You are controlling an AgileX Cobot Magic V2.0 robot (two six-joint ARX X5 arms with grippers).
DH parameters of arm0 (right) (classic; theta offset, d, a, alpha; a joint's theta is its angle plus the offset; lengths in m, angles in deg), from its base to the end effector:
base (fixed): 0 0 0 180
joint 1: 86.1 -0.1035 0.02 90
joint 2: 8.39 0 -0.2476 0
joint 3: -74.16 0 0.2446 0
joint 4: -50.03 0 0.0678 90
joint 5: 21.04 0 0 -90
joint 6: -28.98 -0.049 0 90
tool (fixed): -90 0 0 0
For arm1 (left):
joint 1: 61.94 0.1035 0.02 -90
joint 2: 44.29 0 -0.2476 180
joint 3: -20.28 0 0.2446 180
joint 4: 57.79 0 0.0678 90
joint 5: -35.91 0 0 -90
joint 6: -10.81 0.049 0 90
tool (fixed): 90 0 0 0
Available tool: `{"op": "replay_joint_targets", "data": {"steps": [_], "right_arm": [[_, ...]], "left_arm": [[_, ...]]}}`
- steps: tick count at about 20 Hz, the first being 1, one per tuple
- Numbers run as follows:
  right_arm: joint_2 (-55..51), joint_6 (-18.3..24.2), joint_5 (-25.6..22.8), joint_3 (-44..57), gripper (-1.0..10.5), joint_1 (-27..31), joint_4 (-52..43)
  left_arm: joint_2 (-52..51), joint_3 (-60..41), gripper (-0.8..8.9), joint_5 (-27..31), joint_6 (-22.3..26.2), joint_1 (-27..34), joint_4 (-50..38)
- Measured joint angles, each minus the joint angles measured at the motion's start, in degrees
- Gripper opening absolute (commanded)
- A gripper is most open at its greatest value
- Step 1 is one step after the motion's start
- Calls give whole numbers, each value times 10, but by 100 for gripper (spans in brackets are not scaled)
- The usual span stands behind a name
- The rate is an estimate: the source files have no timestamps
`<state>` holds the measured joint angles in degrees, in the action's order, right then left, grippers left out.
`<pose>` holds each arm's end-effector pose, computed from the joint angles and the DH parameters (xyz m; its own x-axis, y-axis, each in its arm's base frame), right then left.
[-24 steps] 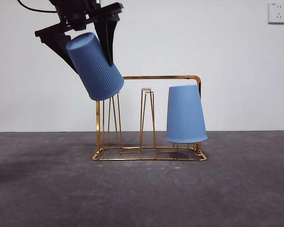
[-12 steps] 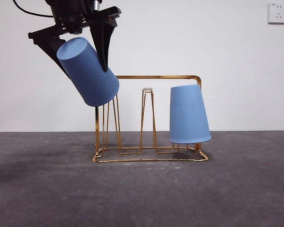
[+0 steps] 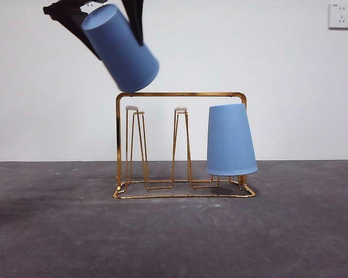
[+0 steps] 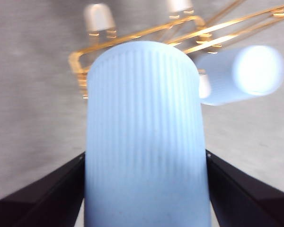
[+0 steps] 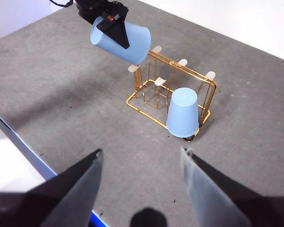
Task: Pick up cup 1,put cup 1 in the cup rack,pick up cup 2,put cup 2 in the cup rack
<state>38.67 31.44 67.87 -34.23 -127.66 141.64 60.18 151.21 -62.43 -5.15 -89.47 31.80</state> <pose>0.0526 0.0454 0.4405 0.6587 0.5586 -0.5041 -0.6666 0.7440 -0.0466 0.3101 -0.1696 0.3485 0.3295 -0.3353 -0.8826 0.2781 0.9278 -0.2487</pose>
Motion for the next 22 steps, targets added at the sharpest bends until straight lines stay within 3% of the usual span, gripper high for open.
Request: {"op": "replay_joint_targets", "data": {"steps": [6,17,22], "right_arm": [[0,6,0,0,280,0,1],[0,14,0,0,280,0,1],[0,19,0,0,279,0,1]], "left_arm": [[0,0,-5,-81,-27,-4,4],[0,-1,-4,-36,-58,20,5],[-1,-73,-4,-36,-57,20,5]]}}
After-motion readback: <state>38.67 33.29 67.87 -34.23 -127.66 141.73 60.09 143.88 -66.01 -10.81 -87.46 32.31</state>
